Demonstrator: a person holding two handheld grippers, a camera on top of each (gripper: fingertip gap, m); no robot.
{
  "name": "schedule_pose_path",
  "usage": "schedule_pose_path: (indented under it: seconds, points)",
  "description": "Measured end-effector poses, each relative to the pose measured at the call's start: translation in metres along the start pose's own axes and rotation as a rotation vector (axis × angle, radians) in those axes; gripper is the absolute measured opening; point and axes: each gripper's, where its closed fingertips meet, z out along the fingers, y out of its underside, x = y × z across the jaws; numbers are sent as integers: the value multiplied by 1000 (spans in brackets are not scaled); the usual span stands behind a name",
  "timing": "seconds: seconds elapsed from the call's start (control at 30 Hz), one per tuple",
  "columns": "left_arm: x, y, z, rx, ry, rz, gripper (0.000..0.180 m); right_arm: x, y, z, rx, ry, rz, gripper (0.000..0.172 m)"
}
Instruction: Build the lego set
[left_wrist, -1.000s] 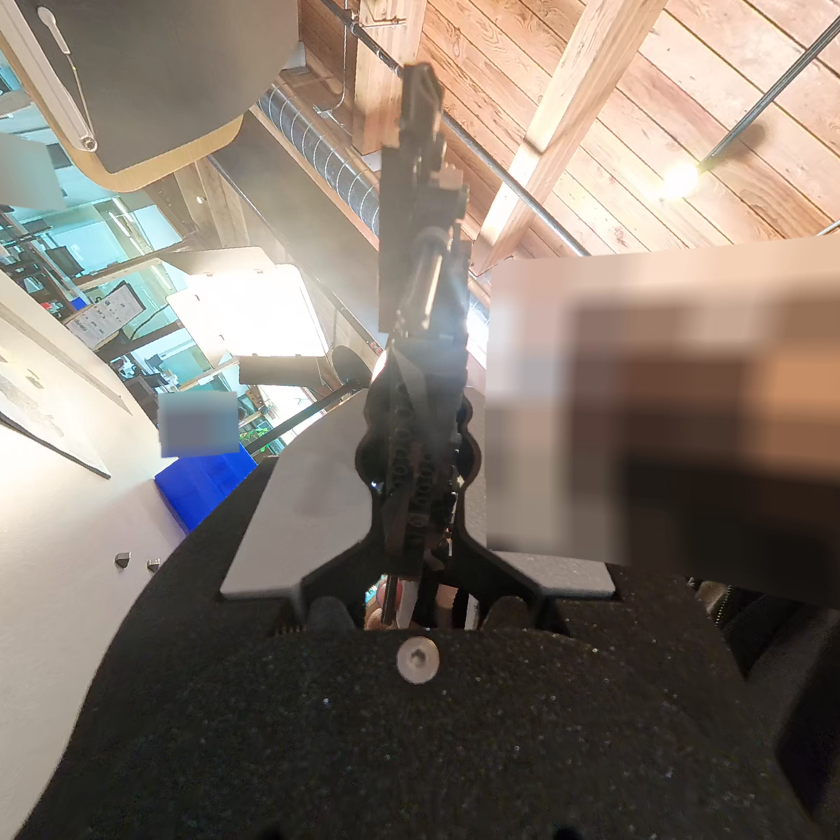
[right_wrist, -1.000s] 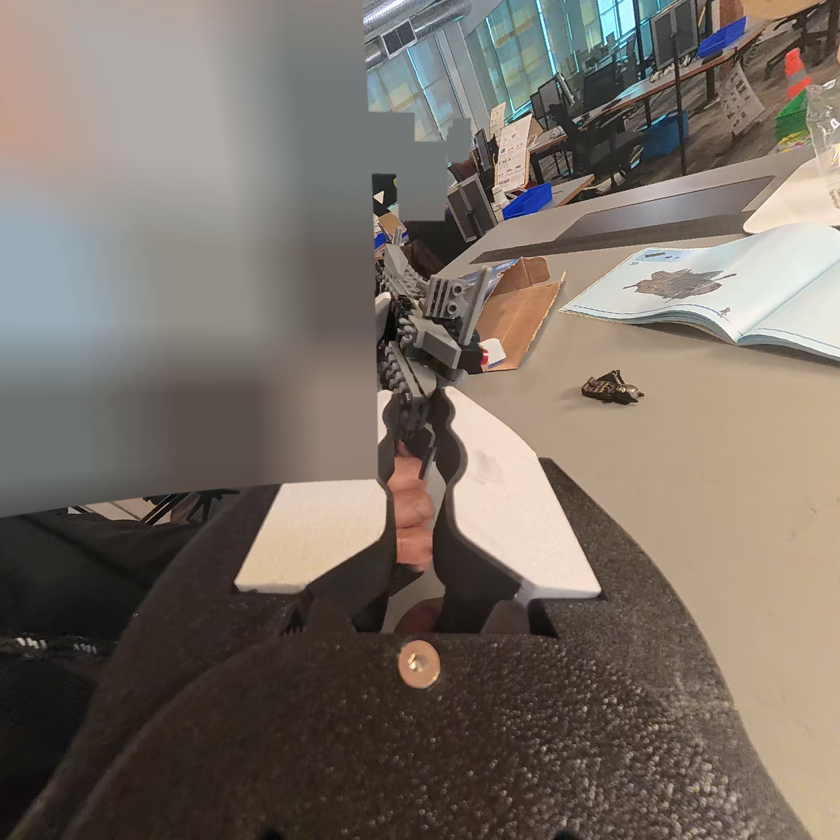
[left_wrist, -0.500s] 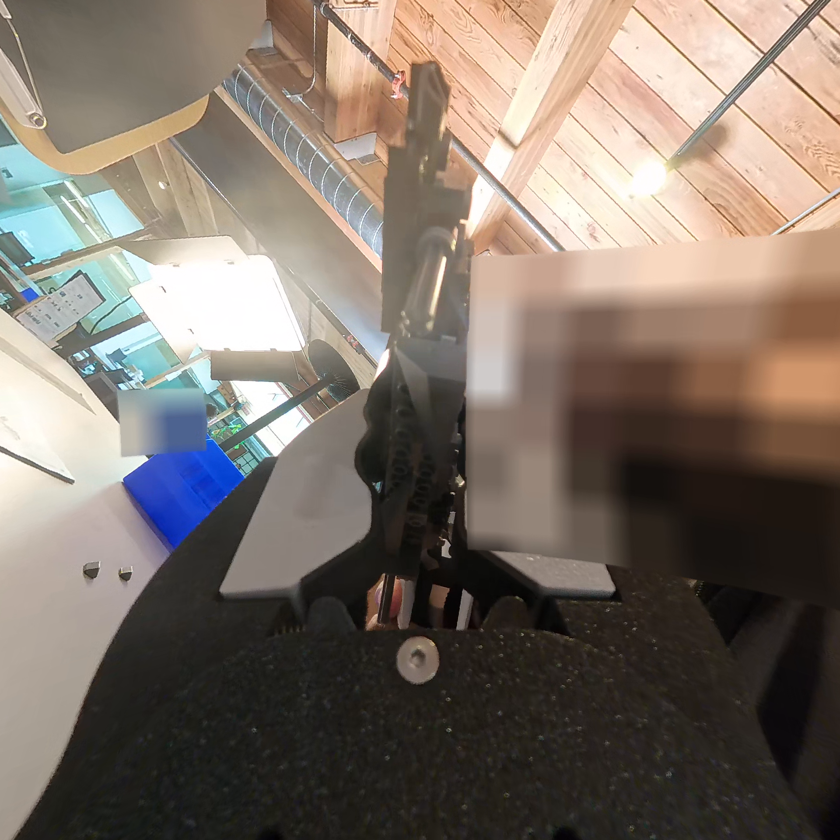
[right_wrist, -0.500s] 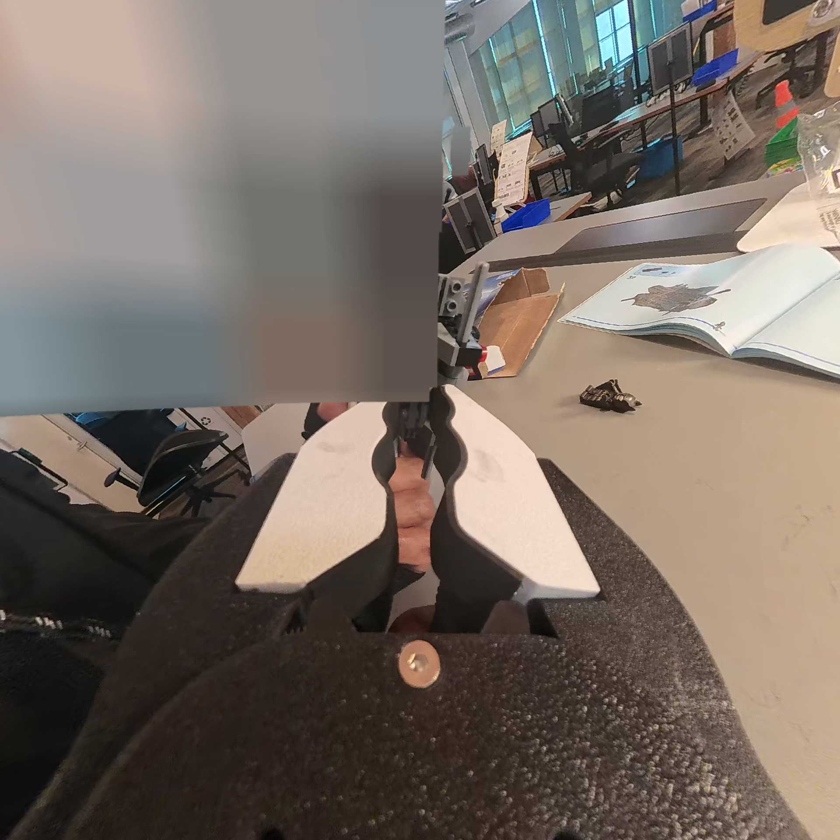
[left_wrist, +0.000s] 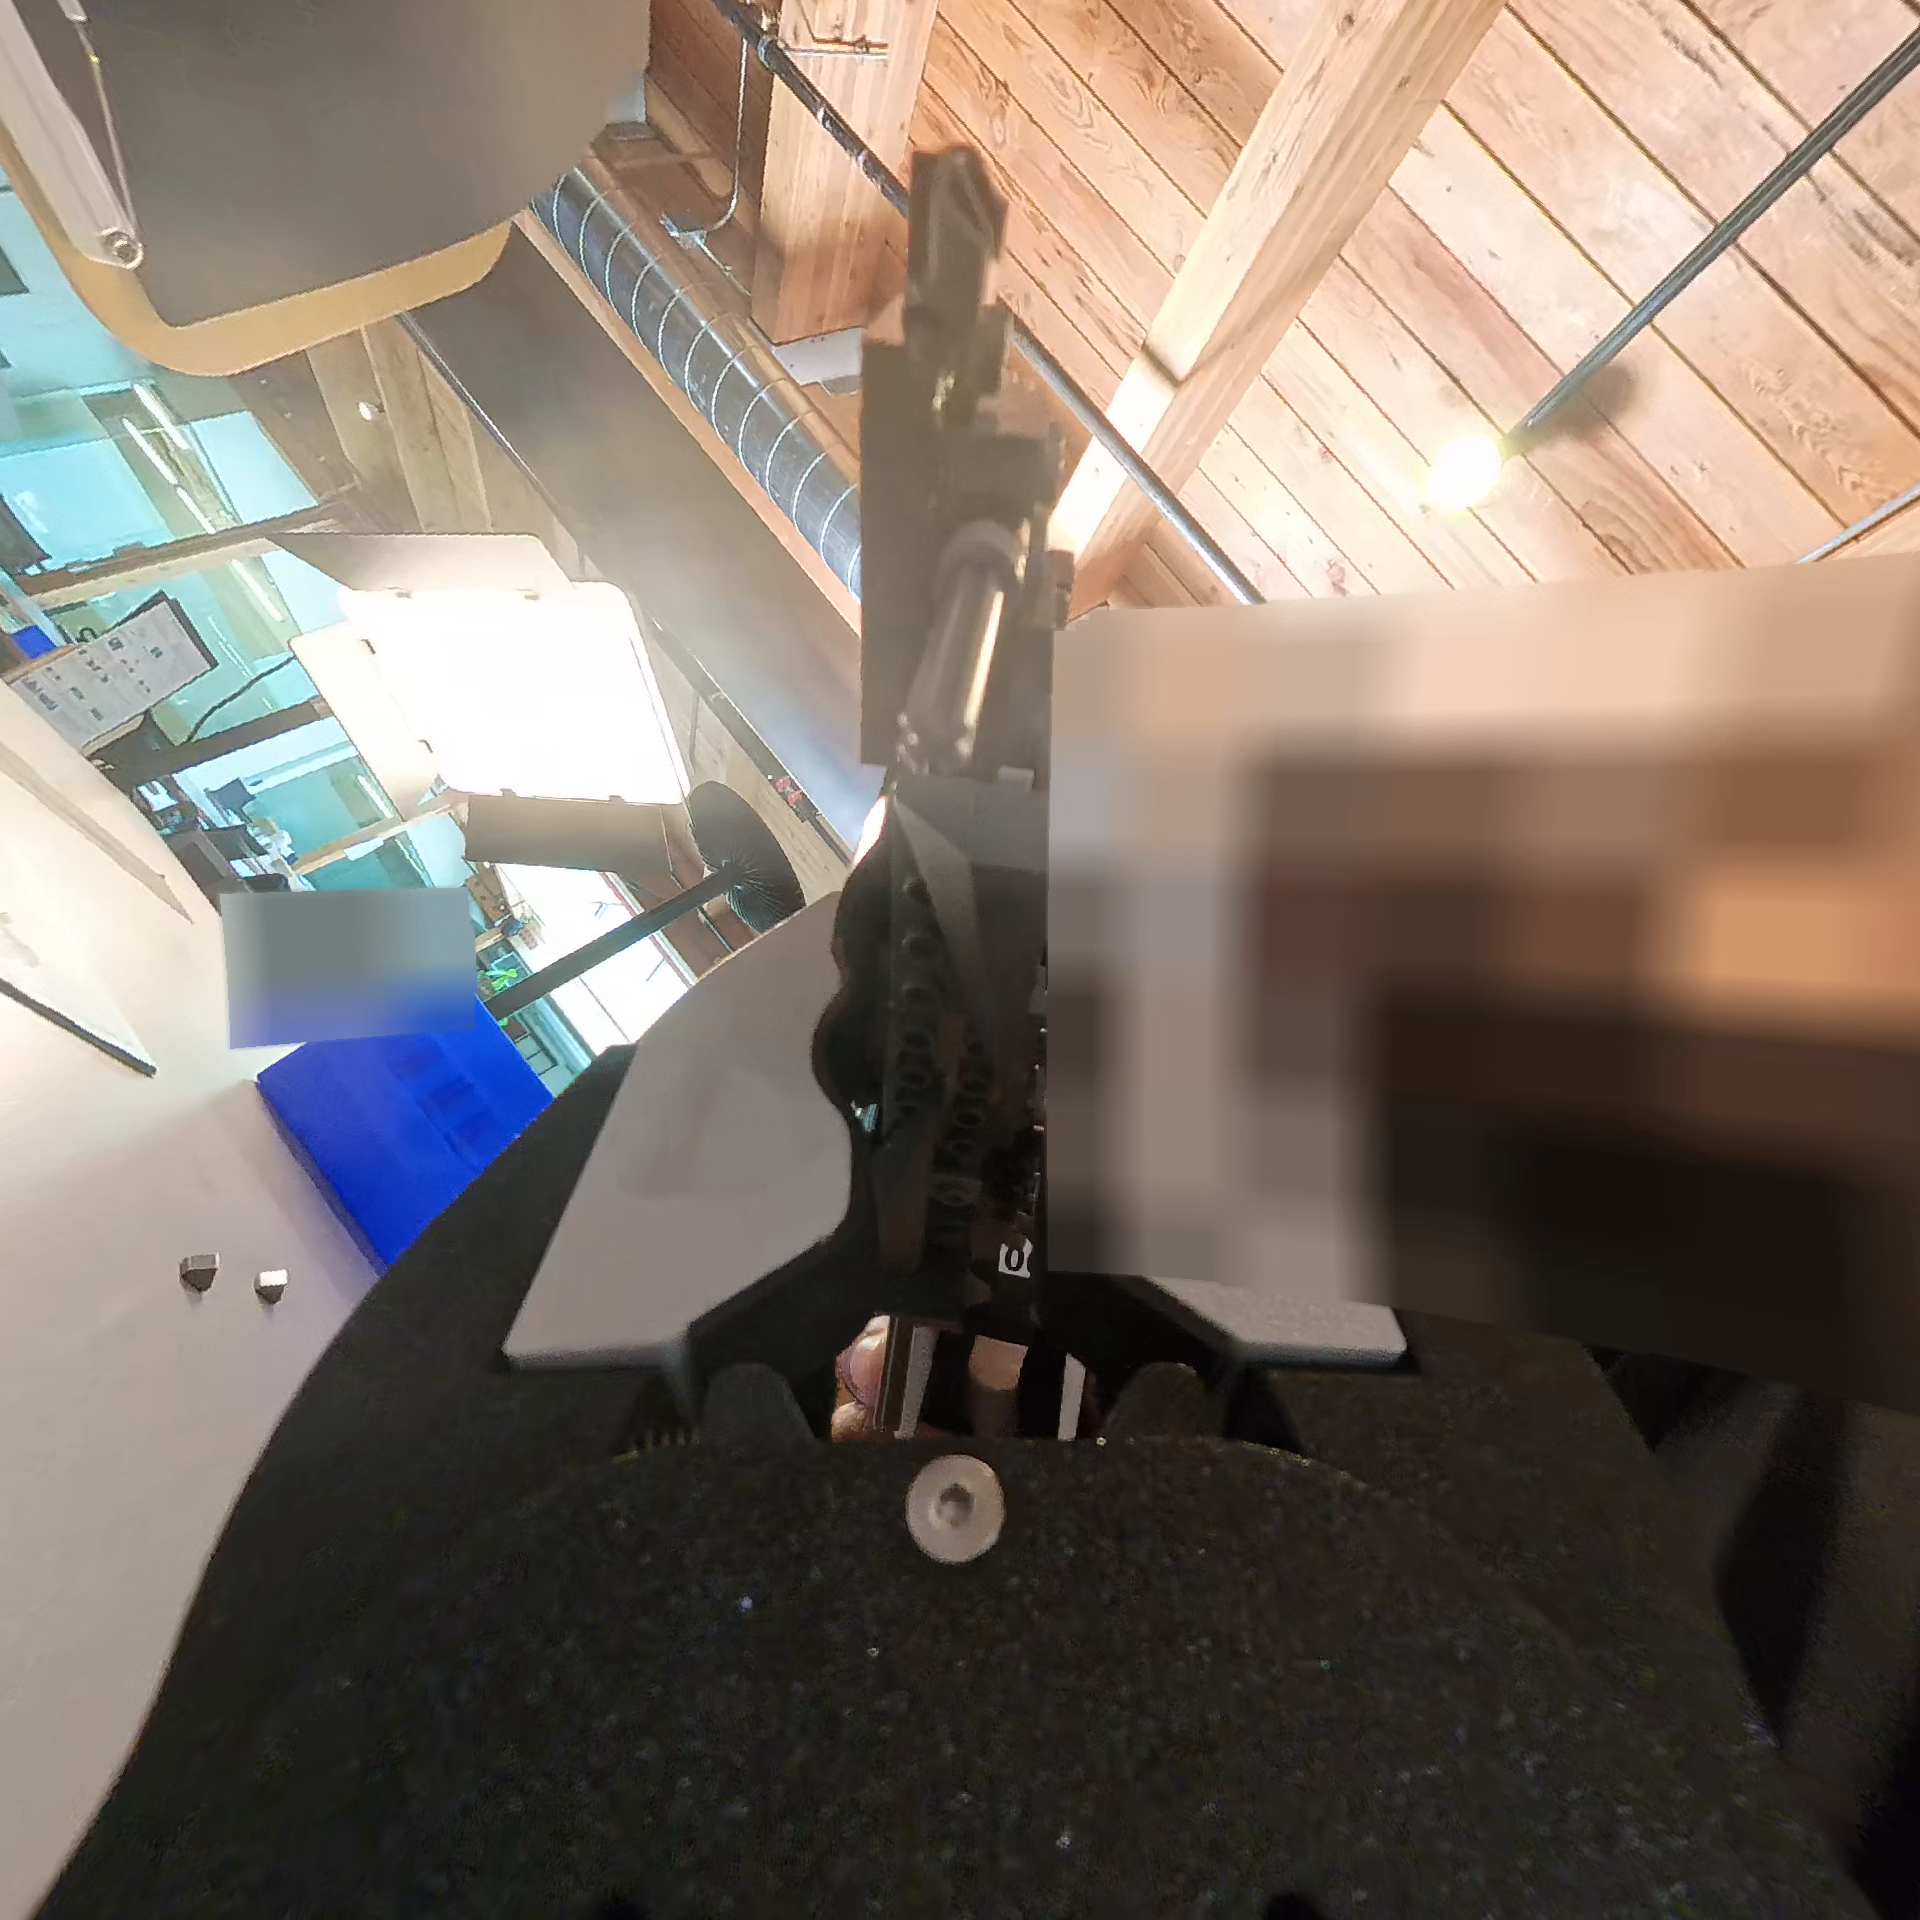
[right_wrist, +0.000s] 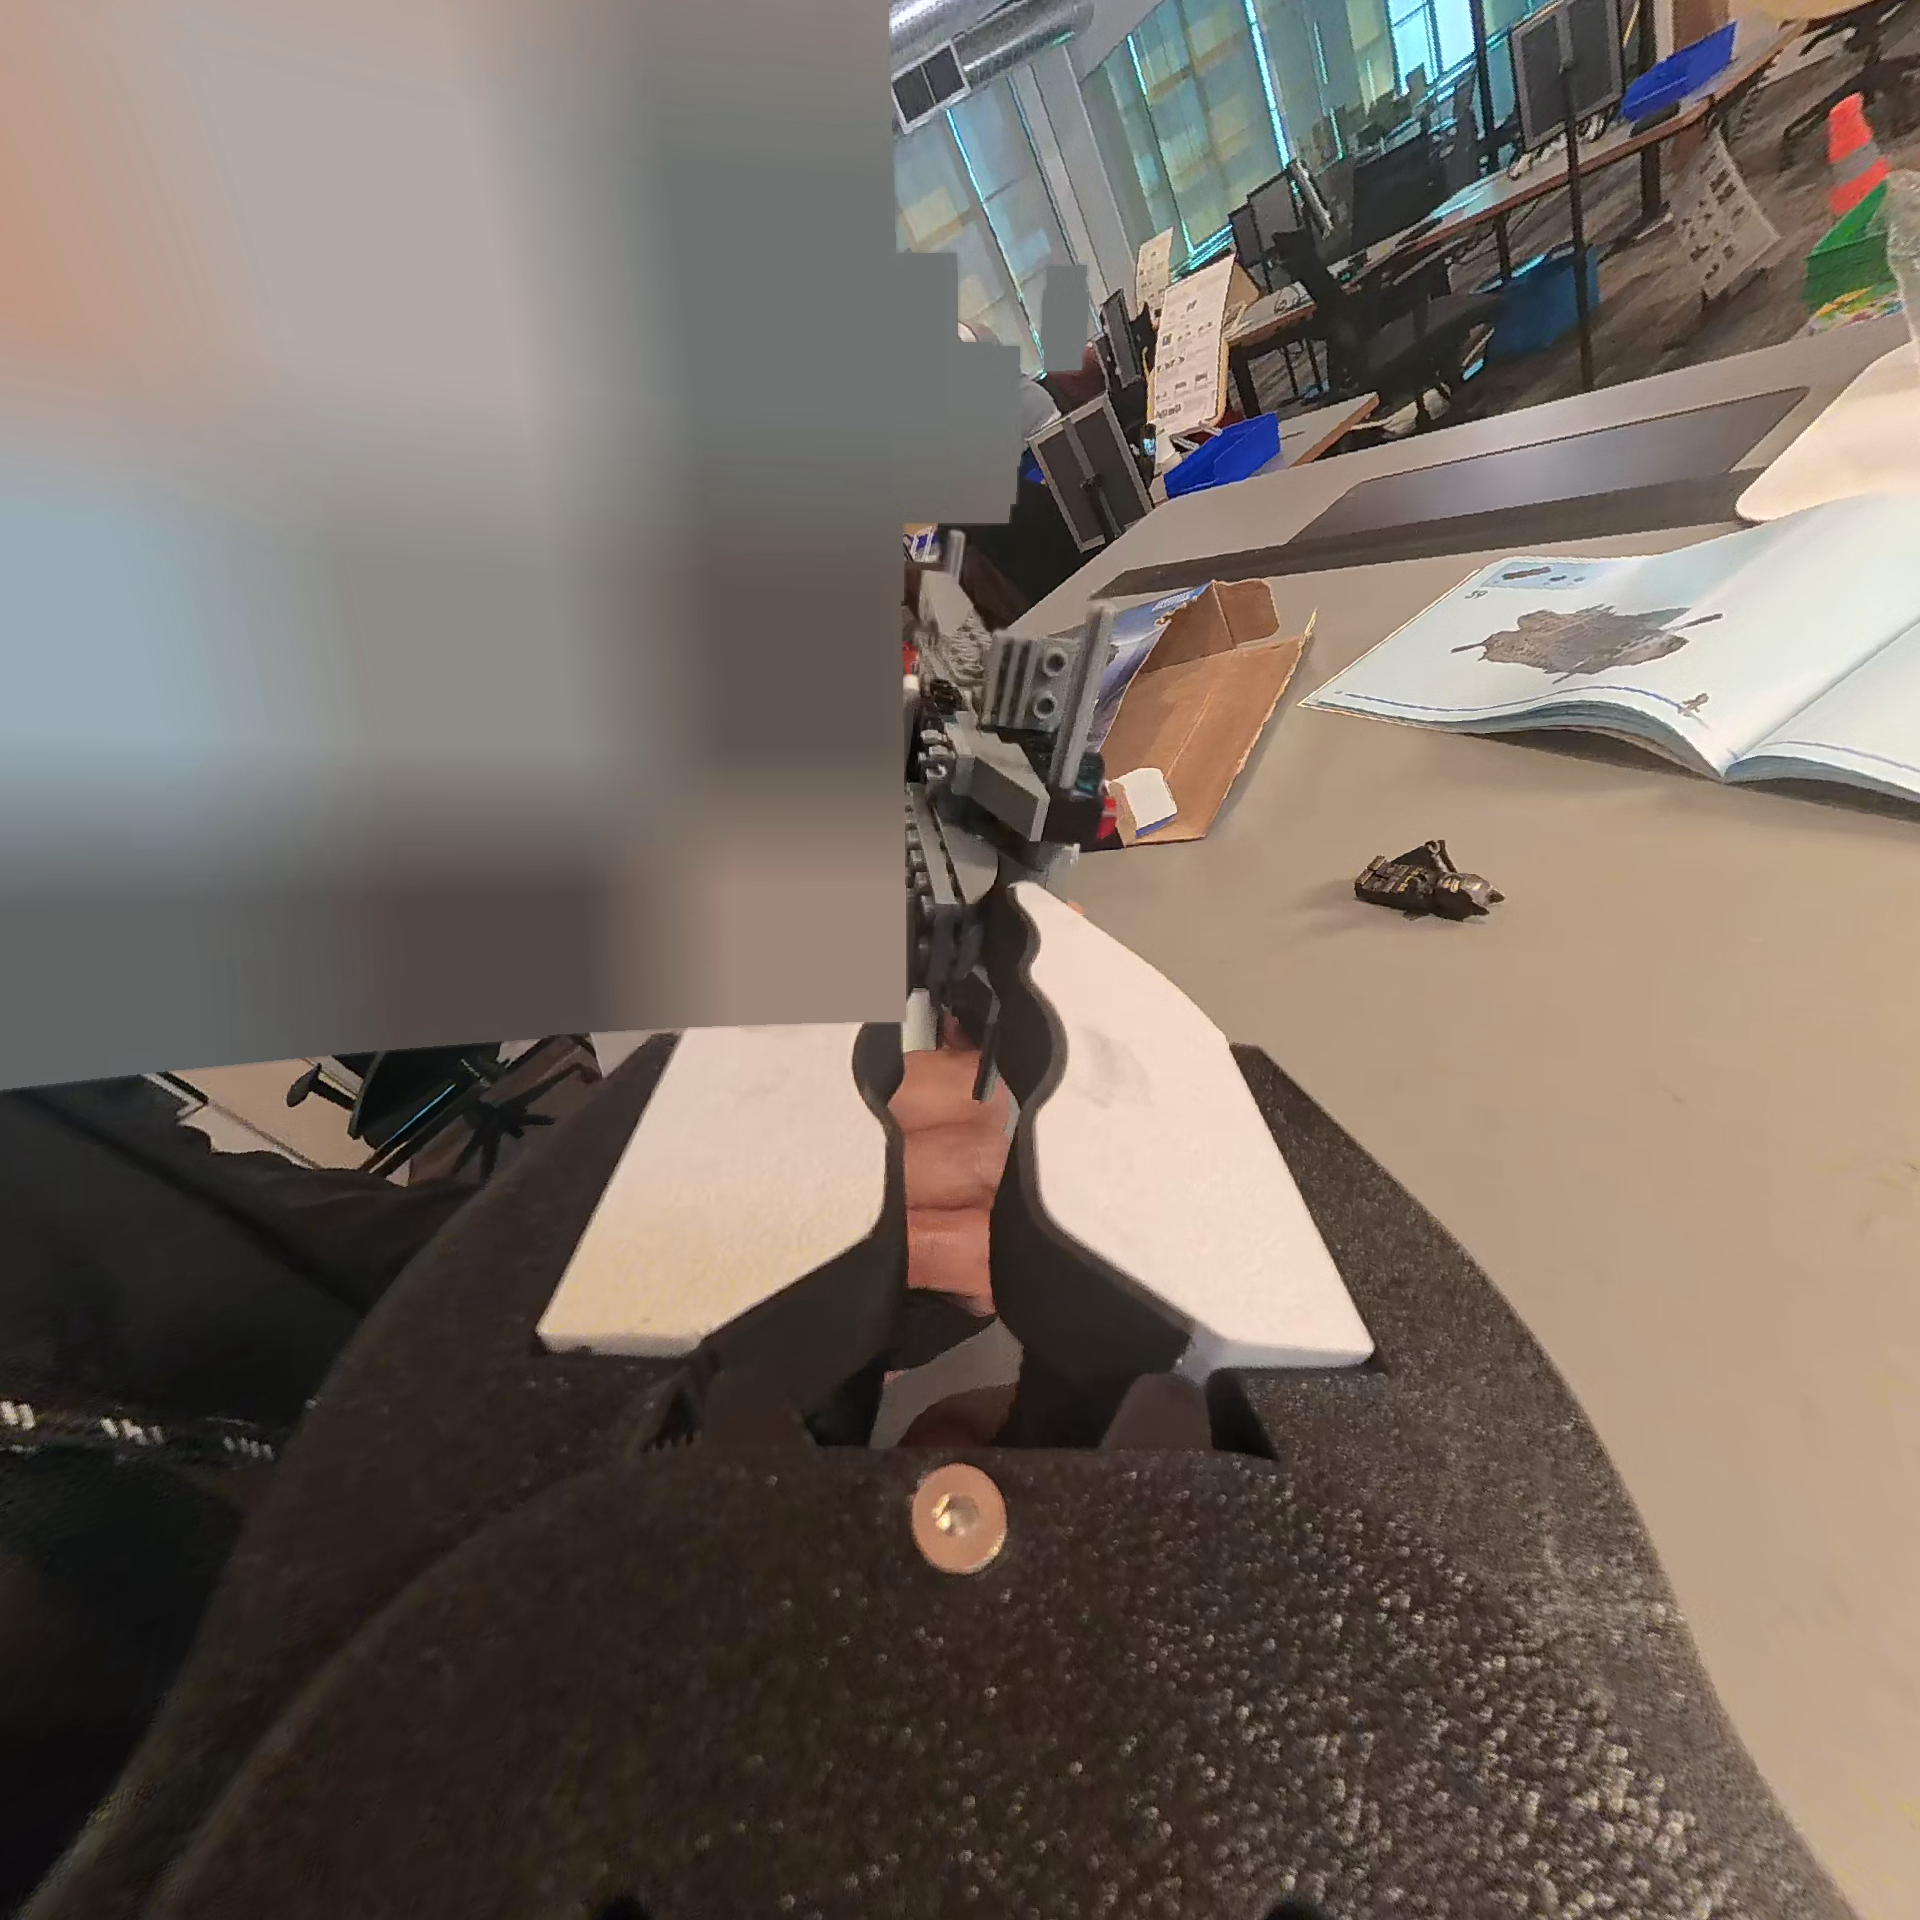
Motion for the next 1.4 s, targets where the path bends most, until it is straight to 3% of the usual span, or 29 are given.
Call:
schedule_pose_path:
  seconds: [1.4]
  points:
    - [2, 3, -3, -20, -1, 20, 32, 1, 1, -7, 17, 23, -29, 10]
